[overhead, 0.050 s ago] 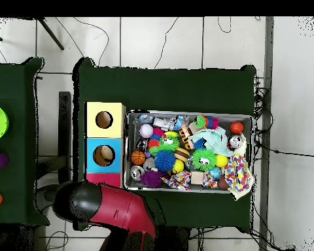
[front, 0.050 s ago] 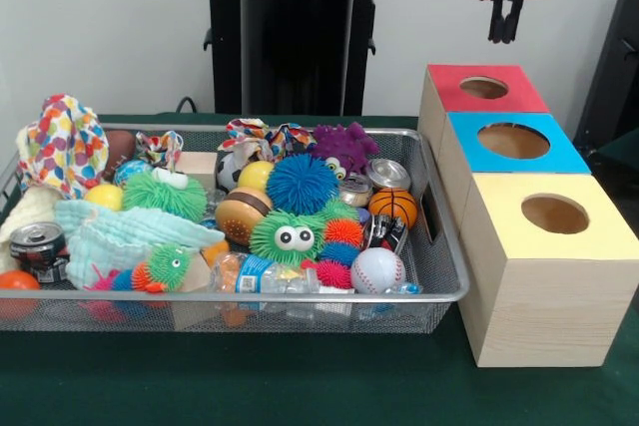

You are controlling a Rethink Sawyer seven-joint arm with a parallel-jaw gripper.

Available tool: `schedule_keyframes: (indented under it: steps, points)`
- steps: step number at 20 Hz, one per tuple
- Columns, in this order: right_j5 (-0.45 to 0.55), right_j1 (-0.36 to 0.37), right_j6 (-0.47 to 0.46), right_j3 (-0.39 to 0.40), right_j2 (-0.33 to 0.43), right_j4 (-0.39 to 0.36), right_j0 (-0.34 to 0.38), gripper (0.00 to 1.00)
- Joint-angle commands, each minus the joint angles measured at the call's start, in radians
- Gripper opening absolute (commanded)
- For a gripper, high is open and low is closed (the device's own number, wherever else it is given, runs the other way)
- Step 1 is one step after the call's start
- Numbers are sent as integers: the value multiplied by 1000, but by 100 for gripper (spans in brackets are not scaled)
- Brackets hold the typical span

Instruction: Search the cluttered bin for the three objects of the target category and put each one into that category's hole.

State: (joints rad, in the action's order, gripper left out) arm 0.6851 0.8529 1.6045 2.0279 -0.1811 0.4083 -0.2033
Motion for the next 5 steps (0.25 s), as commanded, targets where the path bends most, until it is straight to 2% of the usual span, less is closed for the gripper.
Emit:
schedule_keyframes:
  steps: [1,5]
  points:
    - [-74,-9,158,13,21,-40,33,0]
    - [-65,-12,157,-2,18,-45,34,0]
